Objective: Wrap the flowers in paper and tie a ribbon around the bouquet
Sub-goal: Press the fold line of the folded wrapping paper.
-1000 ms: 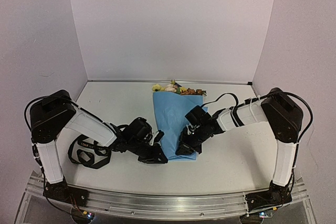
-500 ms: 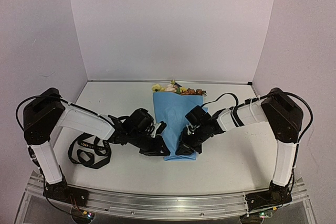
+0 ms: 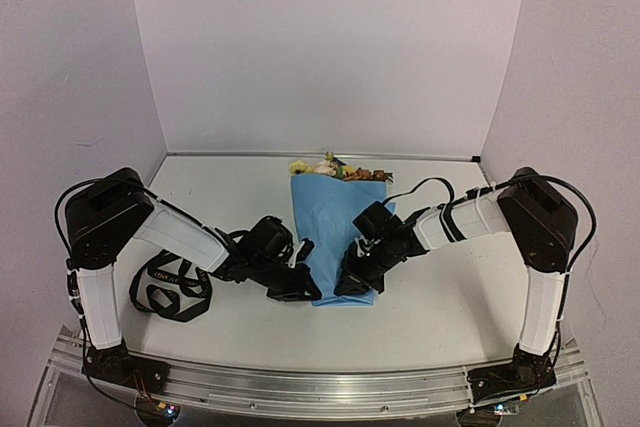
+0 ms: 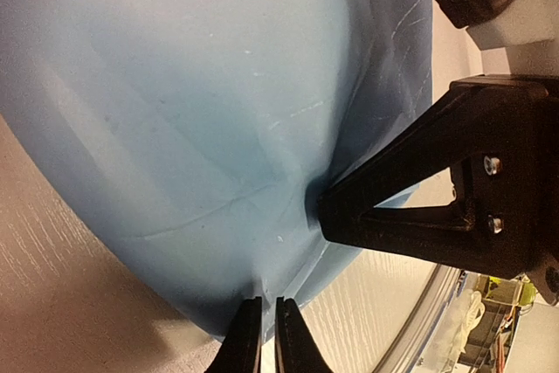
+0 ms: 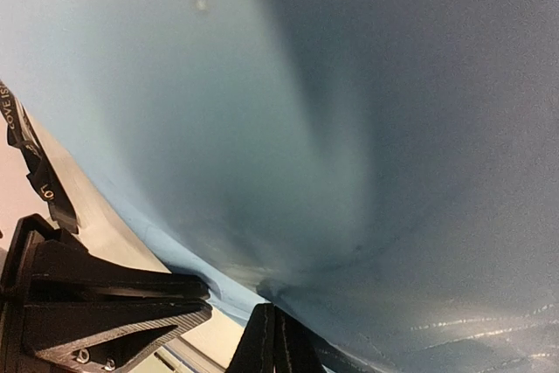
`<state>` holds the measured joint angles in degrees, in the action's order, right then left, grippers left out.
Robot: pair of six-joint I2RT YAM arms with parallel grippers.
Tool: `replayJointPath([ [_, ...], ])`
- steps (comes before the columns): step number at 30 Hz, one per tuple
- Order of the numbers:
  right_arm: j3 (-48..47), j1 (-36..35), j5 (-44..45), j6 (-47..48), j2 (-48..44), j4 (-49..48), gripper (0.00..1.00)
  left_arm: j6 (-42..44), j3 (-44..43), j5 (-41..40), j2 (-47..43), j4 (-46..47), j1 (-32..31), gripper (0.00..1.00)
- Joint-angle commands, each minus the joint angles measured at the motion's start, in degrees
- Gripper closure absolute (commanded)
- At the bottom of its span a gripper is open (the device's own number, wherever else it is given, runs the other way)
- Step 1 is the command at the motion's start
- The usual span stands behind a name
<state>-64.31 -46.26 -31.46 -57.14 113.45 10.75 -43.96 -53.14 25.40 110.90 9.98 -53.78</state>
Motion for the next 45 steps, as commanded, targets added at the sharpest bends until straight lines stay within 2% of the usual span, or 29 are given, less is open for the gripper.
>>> replayJointPath([
  [1, 2.4, 0.1, 5.9, -0.1, 2.3, 3.2, 1.0, -2.1, 4.5, 0.6, 0.6, -2.1, -0.3, 0.92],
  [15, 7.3, 3.5, 4.4, 1.5, -3.2, 3.0, 1.0, -4.5, 5.4, -2.8, 2.6, -5.6, -0.1, 0.95],
  [35, 15.4, 9.8, 1.4, 0.9, -8.6, 0.7, 1.0, -4.3, 4.4, -2.6, 2.5, -5.6, 0.1, 0.95],
  [45, 11.7, 10.1, -3.1, -0.4, -13.1, 1.4, 1.0, -0.4, -4.3, -3.8, -2.0, -11.8, 0.1, 0.88],
])
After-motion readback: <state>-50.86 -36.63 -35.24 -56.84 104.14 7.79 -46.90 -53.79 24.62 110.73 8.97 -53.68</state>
